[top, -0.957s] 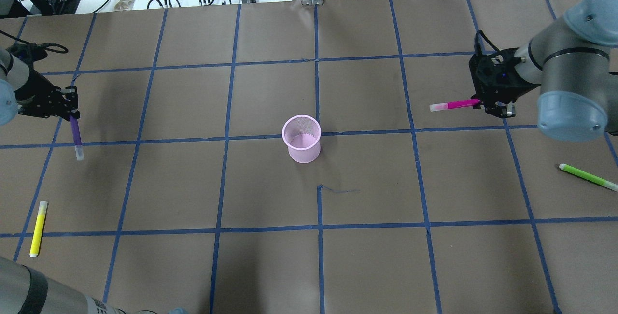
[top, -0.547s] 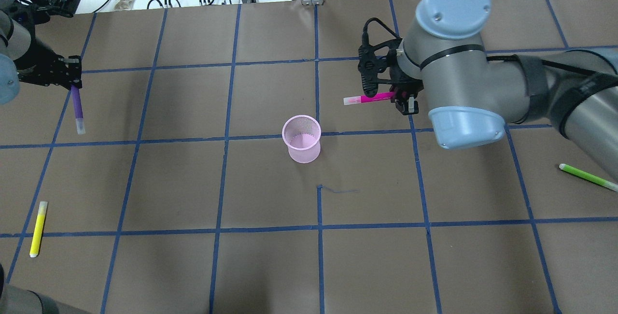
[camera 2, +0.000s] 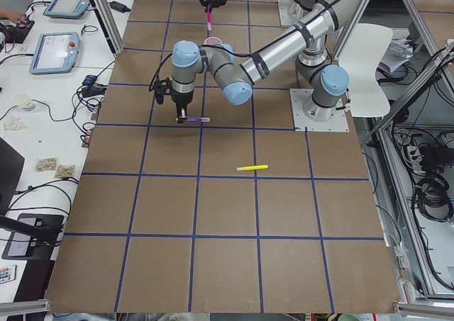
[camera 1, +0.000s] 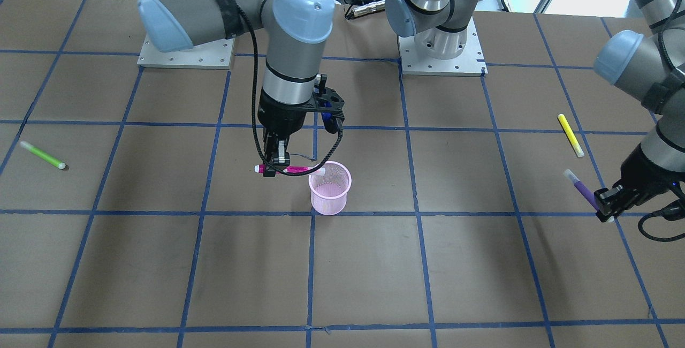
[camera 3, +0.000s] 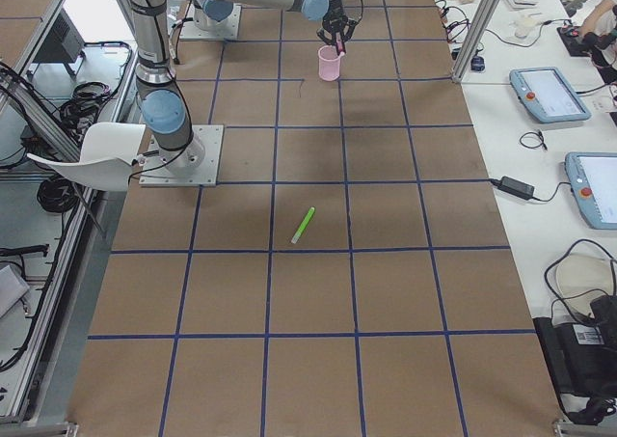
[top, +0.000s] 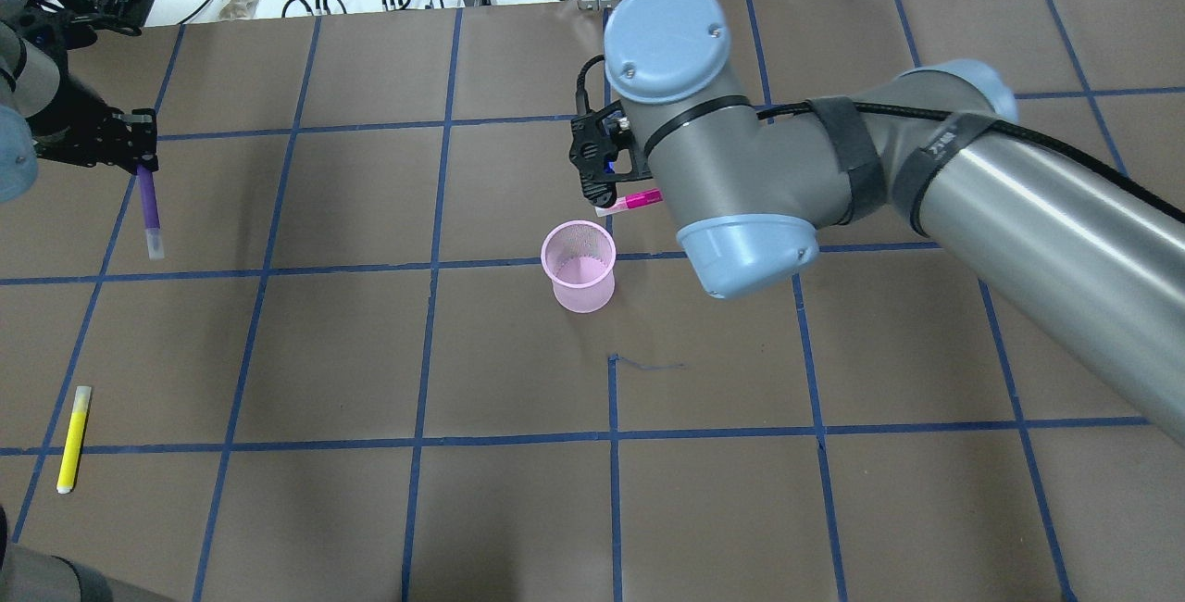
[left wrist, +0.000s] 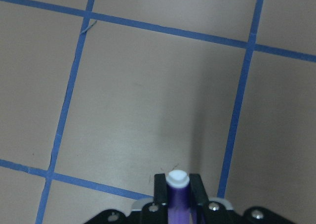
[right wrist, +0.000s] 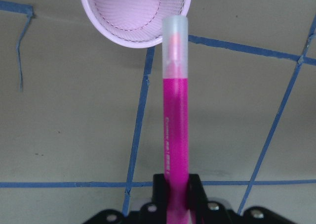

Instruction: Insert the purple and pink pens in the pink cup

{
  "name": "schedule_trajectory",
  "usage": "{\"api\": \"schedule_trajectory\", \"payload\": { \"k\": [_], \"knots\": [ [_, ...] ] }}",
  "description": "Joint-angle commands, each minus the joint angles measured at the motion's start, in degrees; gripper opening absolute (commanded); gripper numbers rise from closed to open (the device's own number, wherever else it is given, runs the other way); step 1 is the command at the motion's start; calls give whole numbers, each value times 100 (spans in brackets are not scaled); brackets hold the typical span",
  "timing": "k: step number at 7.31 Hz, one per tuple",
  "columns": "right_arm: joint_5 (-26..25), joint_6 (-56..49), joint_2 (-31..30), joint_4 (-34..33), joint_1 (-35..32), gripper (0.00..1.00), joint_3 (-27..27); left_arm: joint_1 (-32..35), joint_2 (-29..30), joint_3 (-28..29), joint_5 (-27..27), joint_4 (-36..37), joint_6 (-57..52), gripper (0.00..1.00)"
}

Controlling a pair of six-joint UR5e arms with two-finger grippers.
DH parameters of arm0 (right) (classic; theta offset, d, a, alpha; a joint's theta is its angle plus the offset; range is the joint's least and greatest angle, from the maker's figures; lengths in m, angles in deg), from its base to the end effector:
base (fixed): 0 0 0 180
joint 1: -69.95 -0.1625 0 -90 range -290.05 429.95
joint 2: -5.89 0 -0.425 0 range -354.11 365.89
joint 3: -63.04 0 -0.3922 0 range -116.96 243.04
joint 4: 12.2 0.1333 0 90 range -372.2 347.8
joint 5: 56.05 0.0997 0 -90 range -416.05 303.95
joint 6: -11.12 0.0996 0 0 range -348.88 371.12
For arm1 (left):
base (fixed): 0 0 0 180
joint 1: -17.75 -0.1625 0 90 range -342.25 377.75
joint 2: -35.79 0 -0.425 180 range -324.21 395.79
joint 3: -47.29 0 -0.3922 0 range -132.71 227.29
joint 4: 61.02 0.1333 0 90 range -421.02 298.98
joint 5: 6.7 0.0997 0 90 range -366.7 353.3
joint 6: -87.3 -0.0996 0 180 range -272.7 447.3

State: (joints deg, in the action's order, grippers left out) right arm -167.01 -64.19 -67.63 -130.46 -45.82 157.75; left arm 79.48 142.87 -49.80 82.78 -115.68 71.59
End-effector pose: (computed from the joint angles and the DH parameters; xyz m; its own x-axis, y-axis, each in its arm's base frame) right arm 0.3474 -0.4948 0.3482 0.1992 -0.9574 0.2091 -0.9414 -0.1277 0.3122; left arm 0.1659 -0.5918 0.3298 -0.9744 -0.2205 -0.0439 -0.2086 0.9596 -0.1889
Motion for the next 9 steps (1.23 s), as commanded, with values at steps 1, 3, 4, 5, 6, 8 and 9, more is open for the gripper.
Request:
{"api": "schedule_trajectory", "payload": {
  "k": [1,3,4,5,6,8,9],
  "knots": [
    [-783,401,565,845,-505,0,-671,-3,14,-11,0,-1,-11,0],
    [-1216,412,988,1338,-823,0,-963,-3,14,-11,-9,-1,-20,0],
    [-1243,403,1041,1410,-841,0,-964,-3,5,-20,-18,-1,-20,0],
    [-1235,403,1138,1472,-859,1,-973,-3,23,-20,-26,-1,-28,0],
    [-1165,394,1182,1472,-859,3,-973,-3,23,-20,-26,-1,-28,0],
    [-1060,394,1200,1464,-859,38,-981,-3,23,-29,-44,-1,-20,0],
    [-937,394,1200,1446,-859,42,-990,-3,23,-29,-44,-1,-20,0]
  ]
}}
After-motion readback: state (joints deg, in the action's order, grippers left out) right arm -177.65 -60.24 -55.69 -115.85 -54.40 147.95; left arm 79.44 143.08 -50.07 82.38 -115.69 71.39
